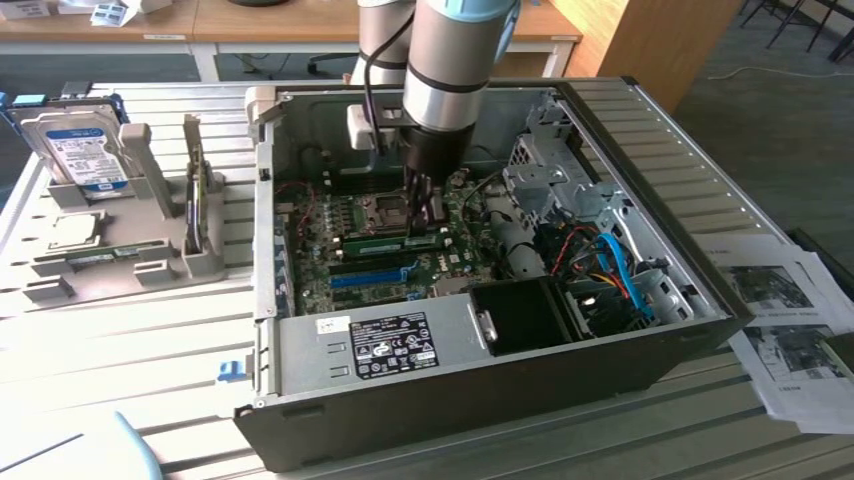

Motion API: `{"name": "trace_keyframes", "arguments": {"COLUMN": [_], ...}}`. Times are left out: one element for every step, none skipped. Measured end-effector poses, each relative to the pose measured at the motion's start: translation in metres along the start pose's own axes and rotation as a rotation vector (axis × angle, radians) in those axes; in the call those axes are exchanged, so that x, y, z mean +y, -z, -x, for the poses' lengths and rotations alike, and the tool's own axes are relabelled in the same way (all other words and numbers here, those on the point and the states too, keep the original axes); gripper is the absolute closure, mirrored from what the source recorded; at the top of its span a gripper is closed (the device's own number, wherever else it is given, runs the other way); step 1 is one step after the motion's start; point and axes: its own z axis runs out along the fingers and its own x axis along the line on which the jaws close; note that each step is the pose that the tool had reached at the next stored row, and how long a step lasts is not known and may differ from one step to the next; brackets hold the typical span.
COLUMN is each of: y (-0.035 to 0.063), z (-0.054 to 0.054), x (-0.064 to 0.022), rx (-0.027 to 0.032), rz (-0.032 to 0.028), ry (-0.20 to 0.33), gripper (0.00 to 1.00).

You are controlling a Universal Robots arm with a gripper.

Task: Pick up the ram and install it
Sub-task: 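Insert the ram into the slot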

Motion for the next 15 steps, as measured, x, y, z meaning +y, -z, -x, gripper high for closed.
{"name": "trace_keyframes", "arguments": {"y": [0.0006, 0.0013, 0.002, 0.0027, 0.0035, 0.0044, 0.0052, 0.006, 0.0069, 0.0077, 0.0084, 0.0091, 0.0098, 0.0103, 0.0109], "z": [0.0, 0.0, 0.0, 0.0, 0.0, 0.0, 0.0, 0.0, 0.0, 0.0, 0.0, 0.0, 0.0, 0.0, 0.0], "x": [0.0, 0.0001, 0.0001, 0.0001, 0.0001, 0.0002, 0.0002, 0.0002, 0.0003, 0.0003, 0.0004, 0.0004, 0.0004, 0.0004, 0.0004], "rx": [0.0001, 0.0001, 0.0, 0.0001, 0.0001, 0.0001, 0.0001, 0.0001, 0.0001, 0.0002, 0.0001, 0.0002, 0.0001, 0.0001, 0.0001], "rz": [0.0, 0.0, 0.0, 0.0, 0.0, 0.0, 0.0, 0.0, 0.0, 0.0, 0.0, 0.0, 0.0, 0.0, 0.0], "ry": [0.0, 0.0, 0.0, 0.0, 0.0, 0.0, 0.0, 0.0, 0.0, 0.0, 0.0, 0.0, 0.0, 0.0, 0.0], "gripper": [0.82, 0.82, 0.82, 0.82, 0.82, 0.82, 0.82, 0.82, 0.82, 0.82, 0.82, 0.82, 0.82, 0.82, 0.82]}}
